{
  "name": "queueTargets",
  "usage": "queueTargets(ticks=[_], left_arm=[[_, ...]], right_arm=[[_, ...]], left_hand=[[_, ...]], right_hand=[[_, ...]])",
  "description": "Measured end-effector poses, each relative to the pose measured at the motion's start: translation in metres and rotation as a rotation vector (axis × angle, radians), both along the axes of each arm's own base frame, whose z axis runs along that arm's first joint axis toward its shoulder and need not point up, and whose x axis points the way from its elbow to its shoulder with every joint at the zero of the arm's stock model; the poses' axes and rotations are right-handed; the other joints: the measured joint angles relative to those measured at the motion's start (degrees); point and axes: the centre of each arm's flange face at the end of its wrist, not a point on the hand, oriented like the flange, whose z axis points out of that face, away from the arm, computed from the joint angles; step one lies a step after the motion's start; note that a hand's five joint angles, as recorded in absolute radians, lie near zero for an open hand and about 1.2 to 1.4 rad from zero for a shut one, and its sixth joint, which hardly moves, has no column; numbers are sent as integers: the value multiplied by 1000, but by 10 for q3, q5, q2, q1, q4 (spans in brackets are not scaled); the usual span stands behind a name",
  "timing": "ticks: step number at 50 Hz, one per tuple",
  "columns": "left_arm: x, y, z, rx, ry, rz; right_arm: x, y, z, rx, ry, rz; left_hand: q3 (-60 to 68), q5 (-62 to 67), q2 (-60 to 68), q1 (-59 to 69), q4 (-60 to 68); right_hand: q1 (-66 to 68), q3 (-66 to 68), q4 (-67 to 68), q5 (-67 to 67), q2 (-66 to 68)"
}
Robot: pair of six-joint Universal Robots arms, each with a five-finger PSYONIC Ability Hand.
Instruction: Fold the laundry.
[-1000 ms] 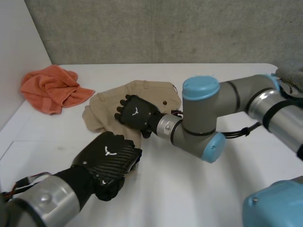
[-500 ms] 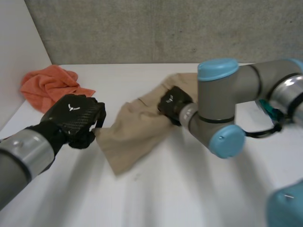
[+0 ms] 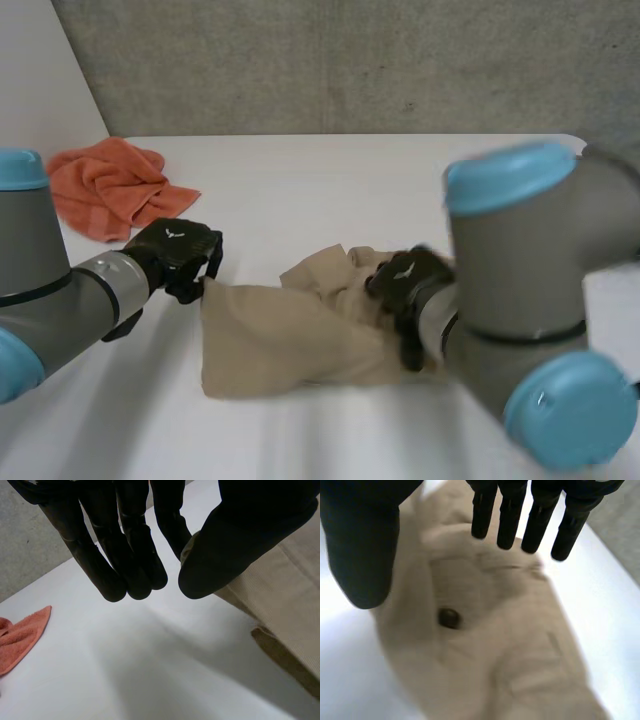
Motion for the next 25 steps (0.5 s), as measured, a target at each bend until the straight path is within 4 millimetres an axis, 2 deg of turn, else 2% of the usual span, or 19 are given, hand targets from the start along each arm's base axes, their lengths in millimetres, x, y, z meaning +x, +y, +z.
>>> queueTargets(ticks=[2, 4, 7, 10, 12, 15, 17, 25], left_arm=[[1, 3, 2, 1, -2, 0], [3, 9, 5, 1, -4, 0], [5, 17, 8, 2, -7, -1], [9, 29, 12, 16, -15, -3], [11, 37, 14, 29, -21, -6], [13, 47, 15, 50, -29, -11], [15, 59, 16, 74, -40, -17], [19, 77, 21, 86, -56, -31]], right_arm=[[-4, -7, 8, -17, 20, -2], [-12, -16, 25, -50, 57, 5], [-16, -21, 42, -87, 79, 40], [-10, -23, 54, -133, 81, 132], [-2, -24, 56, -160, 78, 211], [7, -26, 53, -181, 75, 287], [20, -30, 42, -201, 75, 393], [40, -45, 0, -176, 91, 539]], left_hand=[[0, 0, 0, 0, 0], [0, 0, 0, 0, 0], [0, 0, 0, 0, 0], [0, 0, 0, 0, 0], [0, 0, 0, 0, 0], [0, 0, 0, 0, 0], [0, 0, 0, 0, 0], [0, 0, 0, 0, 0]], right_hand=[[-14, -13, -15, -17, -8], [-15, -14, -21, -22, -8], [-15, -14, -21, -22, -8], [-15, -14, -21, -20, -8], [-14, -14, -20, -12, -8], [-13, -13, -16, -2, -6], [-6, -13, -3, 15, -6], [37, 34, 40, 52, 14]])
